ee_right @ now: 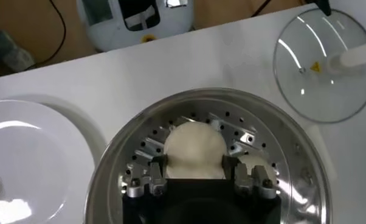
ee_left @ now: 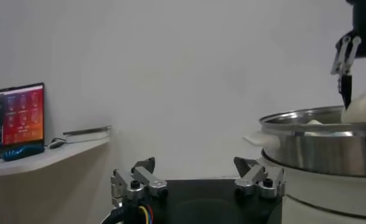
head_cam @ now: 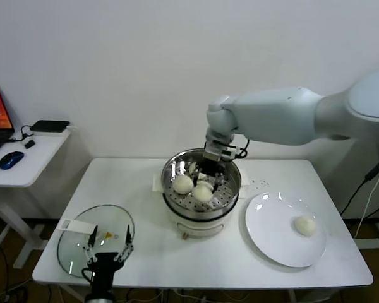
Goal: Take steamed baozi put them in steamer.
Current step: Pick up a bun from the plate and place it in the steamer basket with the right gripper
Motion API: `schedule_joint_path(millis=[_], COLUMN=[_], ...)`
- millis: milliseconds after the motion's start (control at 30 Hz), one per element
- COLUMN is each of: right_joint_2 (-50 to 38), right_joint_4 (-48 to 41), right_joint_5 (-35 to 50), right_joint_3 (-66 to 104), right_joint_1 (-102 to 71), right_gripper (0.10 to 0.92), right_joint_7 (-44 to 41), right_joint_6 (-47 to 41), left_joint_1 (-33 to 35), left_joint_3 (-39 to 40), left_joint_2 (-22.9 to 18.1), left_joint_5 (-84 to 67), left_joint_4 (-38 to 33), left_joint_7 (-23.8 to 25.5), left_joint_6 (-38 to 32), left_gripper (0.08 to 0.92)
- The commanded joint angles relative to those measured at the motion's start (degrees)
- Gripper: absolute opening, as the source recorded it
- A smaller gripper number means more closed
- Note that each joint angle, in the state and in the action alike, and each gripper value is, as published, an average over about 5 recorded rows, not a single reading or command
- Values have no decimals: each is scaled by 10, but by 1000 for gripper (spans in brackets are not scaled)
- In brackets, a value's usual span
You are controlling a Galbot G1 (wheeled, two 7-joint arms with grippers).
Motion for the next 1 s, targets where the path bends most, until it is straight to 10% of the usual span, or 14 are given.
schedule_joint_path(millis=[33,633,1000], right_joint_2=[36,50,18], right_joint_4=[-51,-80,-79], right_joint_5=[-20,-36,35], right_joint_3=[4,5,-21], right_joint_1=[-48,-66,-3], right_gripper=[611,624,819], right_joint_7=[-5,-9,-40], right_joint_6=[23,35,52], left_joint_1=[-1,-2,-1], left_joint_3=[-2,-3,0], left_joint_2=[-1,-1,4], left_joint_5=[-1,-4,-4], left_joint_4=[2,4,1], left_joint_7=[1,0,1], left_joint_6=[-2,-4,-2], left_gripper=[823,823,823])
